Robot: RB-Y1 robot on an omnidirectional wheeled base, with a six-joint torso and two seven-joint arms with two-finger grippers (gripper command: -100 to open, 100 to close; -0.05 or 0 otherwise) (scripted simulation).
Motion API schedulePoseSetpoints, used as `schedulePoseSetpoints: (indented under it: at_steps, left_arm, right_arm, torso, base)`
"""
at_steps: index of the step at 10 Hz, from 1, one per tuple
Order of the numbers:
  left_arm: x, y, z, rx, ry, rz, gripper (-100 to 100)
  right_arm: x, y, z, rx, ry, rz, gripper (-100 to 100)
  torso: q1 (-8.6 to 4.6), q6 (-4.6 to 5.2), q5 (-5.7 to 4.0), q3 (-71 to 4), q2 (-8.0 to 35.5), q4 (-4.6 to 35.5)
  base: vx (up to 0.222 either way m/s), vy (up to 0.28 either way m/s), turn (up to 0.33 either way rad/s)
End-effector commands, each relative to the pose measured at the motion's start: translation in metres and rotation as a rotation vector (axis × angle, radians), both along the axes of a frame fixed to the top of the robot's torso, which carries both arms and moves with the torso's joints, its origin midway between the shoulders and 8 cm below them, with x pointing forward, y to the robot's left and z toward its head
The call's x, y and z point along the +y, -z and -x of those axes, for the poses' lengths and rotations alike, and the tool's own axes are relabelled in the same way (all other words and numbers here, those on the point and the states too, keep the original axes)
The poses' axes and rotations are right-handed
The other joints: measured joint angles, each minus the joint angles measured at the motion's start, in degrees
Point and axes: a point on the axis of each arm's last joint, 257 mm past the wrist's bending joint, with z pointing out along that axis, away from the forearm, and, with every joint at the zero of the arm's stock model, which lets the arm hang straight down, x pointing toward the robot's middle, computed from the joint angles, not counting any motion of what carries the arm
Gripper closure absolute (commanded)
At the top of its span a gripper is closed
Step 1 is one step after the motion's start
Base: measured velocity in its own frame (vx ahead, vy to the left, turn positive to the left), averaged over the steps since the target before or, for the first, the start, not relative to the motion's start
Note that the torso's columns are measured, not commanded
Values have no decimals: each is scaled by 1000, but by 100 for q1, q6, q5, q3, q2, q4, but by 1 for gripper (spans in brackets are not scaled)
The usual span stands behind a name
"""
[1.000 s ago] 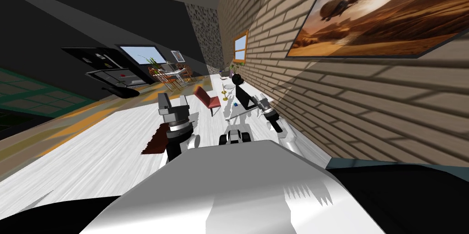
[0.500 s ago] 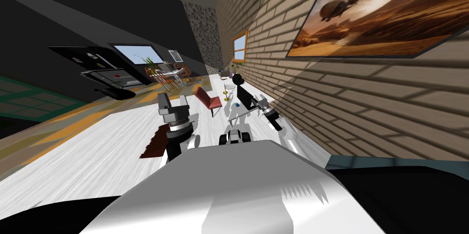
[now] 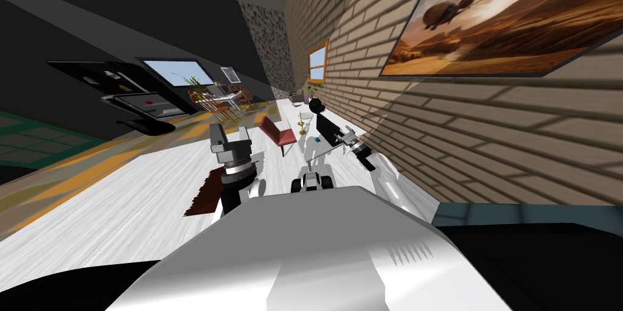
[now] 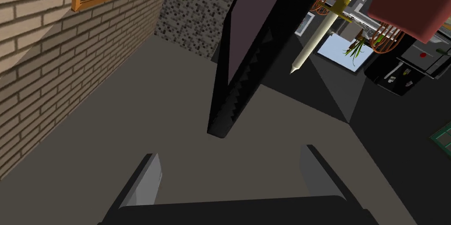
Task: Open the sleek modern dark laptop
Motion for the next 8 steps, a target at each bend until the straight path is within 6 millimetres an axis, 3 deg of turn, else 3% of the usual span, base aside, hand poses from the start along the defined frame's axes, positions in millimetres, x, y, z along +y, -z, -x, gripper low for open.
schedulePoseSetpoints:
  at_steps: [1, 7, 8]
  left_arm:
    - [0, 0, 0, 0, 0, 0, 0]
    - [0, 0, 0, 0, 0, 0, 0]
    - [0, 0, 0, 0, 0, 0, 0]
  right_arm:
    - [-15, 14, -8, -11, 31, 191, -100]
    - [-43, 31, -20, -37, 67, 519, -100]
    - [-39, 30, -19, -34, 63, 482, -100]
  torso:
    - [10, 0, 3, 0, -1, 0]
    - [-3, 0, -1, 4, 6, 2]
    - [0, 0, 0, 2, 3, 1]
  base:
    - [14, 98, -51]
    - [20, 69, -37]
    - [7, 23, -9]
